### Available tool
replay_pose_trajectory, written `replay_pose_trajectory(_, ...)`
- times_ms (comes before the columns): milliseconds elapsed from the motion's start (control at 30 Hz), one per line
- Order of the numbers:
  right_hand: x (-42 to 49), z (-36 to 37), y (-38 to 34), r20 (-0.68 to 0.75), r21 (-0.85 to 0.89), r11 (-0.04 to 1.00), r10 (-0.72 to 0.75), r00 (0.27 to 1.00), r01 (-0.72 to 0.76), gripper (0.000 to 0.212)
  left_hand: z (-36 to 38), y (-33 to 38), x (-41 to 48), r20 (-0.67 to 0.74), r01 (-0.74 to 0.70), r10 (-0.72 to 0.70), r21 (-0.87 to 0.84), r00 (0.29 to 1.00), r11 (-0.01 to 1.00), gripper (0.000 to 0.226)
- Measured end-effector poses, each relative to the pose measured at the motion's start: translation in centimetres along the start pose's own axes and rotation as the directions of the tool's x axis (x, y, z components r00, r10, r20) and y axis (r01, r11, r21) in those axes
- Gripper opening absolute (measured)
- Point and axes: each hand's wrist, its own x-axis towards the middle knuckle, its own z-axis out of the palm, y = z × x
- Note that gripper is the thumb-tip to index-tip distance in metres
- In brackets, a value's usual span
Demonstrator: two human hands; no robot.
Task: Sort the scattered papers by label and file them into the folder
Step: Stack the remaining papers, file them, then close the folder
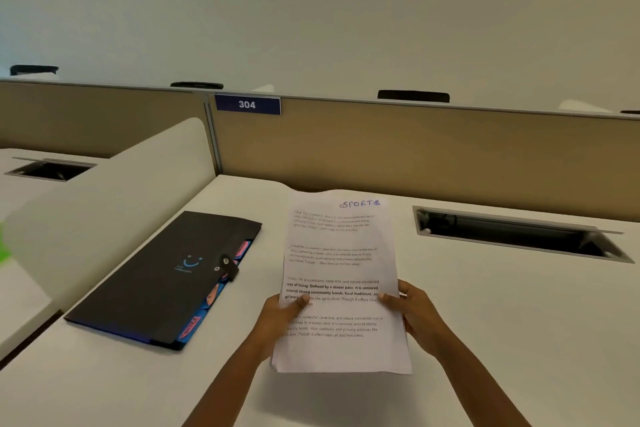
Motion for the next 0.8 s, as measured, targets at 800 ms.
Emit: replay_pose_trajectory(800,1.1,8.4,4.0,-0.28,0.002,0.995,0.095,0.955,-0.098,0.02,-18.3,-1.7,2.5,-0.323,0.328,0.113,0.944,0.939,-0.023,0.067)
